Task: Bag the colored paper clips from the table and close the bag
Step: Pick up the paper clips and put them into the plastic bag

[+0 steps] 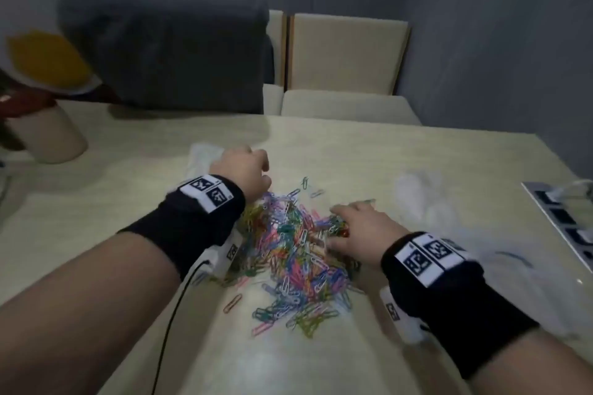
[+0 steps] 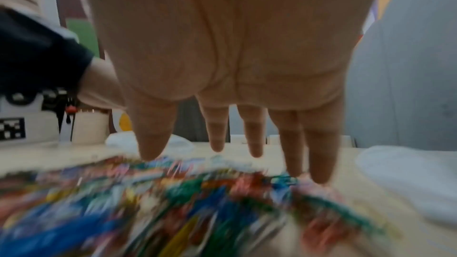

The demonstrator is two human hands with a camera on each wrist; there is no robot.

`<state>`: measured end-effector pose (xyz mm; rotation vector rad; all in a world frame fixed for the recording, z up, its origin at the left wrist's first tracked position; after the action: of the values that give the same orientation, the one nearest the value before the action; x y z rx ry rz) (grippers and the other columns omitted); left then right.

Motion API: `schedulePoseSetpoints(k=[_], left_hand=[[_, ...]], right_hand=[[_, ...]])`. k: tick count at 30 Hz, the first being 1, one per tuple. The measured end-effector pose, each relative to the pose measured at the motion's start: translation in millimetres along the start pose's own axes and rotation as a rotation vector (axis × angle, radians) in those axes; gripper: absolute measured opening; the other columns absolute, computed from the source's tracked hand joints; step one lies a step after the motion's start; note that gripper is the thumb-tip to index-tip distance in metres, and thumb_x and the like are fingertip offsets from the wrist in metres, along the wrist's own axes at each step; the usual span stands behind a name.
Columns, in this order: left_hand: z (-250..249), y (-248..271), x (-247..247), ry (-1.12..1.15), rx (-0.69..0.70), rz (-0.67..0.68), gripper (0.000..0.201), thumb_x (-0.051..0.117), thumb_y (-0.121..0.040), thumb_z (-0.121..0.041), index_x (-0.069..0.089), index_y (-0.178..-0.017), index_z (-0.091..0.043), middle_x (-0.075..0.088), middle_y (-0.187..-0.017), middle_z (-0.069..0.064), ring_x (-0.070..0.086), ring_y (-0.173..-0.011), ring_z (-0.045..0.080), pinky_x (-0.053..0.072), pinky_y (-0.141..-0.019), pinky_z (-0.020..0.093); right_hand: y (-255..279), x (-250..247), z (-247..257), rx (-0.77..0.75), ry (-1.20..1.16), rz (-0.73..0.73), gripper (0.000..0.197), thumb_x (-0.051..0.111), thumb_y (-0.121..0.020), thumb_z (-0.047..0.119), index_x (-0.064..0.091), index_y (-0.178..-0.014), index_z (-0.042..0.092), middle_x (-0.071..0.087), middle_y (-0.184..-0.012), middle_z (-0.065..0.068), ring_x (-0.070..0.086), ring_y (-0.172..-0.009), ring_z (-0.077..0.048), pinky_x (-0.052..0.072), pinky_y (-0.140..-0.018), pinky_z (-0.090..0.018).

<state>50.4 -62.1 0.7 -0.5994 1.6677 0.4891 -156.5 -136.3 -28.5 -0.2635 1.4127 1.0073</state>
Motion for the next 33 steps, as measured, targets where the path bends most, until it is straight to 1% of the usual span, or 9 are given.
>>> schedulePoseSetpoints(k=[3, 8, 11, 14, 19, 21, 25, 29, 33], left_hand=[[14, 2, 20, -0.092, -0.036, 0.124, 0.042, 0.055, -0.088, -0.041, 0.048, -0.127, -0.027, 0.051, -0.126, 0.008, 0.051, -0.111, 0.032, 0.048, -0.088, 0.042], [19, 2, 35, -0.115, -0.004, 0.178, 0.043, 0.05, -0.096, -0.033, 0.046, -0.131, -0.009, 0.061, -0.118, 0.016, 0.061, -0.101, 0.033, 0.046, -0.077, 0.034], [23, 1, 34, -0.074, -0.06, 0.17, 0.045, 0.044, -0.097, -0.043, 0.063, -0.096, -0.002, 0.063, -0.085, 0.014, 0.059, -0.083, 0.031, 0.041, -0.073, 0.032], [27, 3, 38, -0.093, -0.102, 0.224, 0.05, 0.053, -0.089, -0.05, 0.06, -0.067, -0.005, 0.057, -0.067, 0.009, 0.062, -0.074, 0.029, 0.046, -0.068, 0.032], [30, -3, 40, -0.13, -0.099, 0.214, 0.028, 0.052, -0.09, -0.03, 0.067, -0.102, -0.01, 0.062, -0.093, 0.009, 0.063, -0.098, 0.031, 0.048, -0.076, 0.033], [30, 0, 36, -0.126, -0.095, 0.172, 0.032, 0.05, -0.091, -0.037, 0.067, -0.096, -0.011, 0.064, -0.091, 0.01, 0.063, -0.092, 0.033, 0.051, -0.082, 0.04], [19, 10, 17, -0.119, -0.013, 0.082, 0.034, 0.05, -0.094, -0.035, 0.068, -0.083, -0.009, 0.063, -0.079, 0.009, 0.06, -0.076, 0.028, 0.045, -0.065, 0.03], [10, 28, 6, -0.086, 0.026, 0.033, 0.035, 0.046, -0.095, -0.034, 0.067, -0.081, -0.008, 0.06, -0.071, 0.009, 0.058, -0.071, 0.029, 0.042, -0.062, 0.03], [-5, 48, 3, 0.008, 0.114, -0.016, 0.027, 0.051, -0.094, -0.031, 0.069, -0.089, -0.01, 0.065, -0.082, 0.006, 0.058, -0.075, 0.025, 0.039, -0.064, 0.029]], right_hand=[[-5, 19, 11, 0.061, 0.13, 0.036, 0.072, 0.053, -0.087, 0.06, 0.029, -0.149, 0.032, 0.027, -0.156, -0.007, 0.043, -0.133, -0.033, 0.043, -0.107, -0.044], [-3, 20, 27, 0.079, 0.145, -0.014, 0.059, 0.058, -0.09, 0.047, 0.044, -0.142, 0.022, 0.054, -0.135, -0.007, 0.058, -0.116, -0.026, 0.051, -0.091, -0.035], [0, 19, 28, 0.099, 0.136, -0.04, 0.056, 0.06, -0.091, 0.044, 0.047, -0.14, 0.021, 0.057, -0.133, -0.006, 0.057, -0.117, -0.025, 0.049, -0.09, -0.033], [1, 21, 26, 0.102, 0.141, -0.053, 0.053, 0.06, -0.092, 0.042, 0.048, -0.139, 0.021, 0.057, -0.134, -0.005, 0.056, -0.12, -0.025, 0.046, -0.095, -0.034], [-2, 21, 23, 0.094, 0.144, -0.102, 0.045, 0.06, -0.091, 0.036, 0.054, -0.132, 0.02, 0.061, -0.126, -0.007, 0.06, -0.111, -0.027, 0.05, -0.089, -0.034], [-5, 20, 21, 0.084, 0.168, -0.124, 0.033, 0.061, -0.091, 0.029, 0.061, -0.122, 0.018, 0.064, -0.118, -0.007, 0.062, -0.104, -0.026, 0.05, -0.085, -0.033], [-4, 17, 17, 0.055, 0.226, -0.159, 0.024, 0.058, -0.089, 0.012, 0.065, -0.111, 0.015, 0.067, -0.11, -0.007, 0.063, -0.099, -0.023, 0.053, -0.085, -0.032], [-1, 11, 8, 0.08, 0.137, -0.199, 0.021, 0.056, -0.088, 0.005, 0.071, -0.102, 0.01, 0.071, -0.105, -0.009, 0.065, -0.098, -0.026, 0.054, -0.084, -0.031], [9, -1, 3, 0.117, -0.071, -0.302, 0.017, 0.061, -0.088, 0.006, 0.073, -0.097, 0.014, 0.069, -0.101, -0.003, 0.063, -0.098, -0.026, 0.05, -0.081, -0.029]])
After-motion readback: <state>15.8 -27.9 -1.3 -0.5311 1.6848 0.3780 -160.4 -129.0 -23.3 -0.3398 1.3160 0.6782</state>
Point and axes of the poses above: each hand's wrist, its own y-axis away from the middle knuckle, its own x-axis out of the palm, z = x × y, the point moved 8 cm from there along -y, towards the middle knuckle
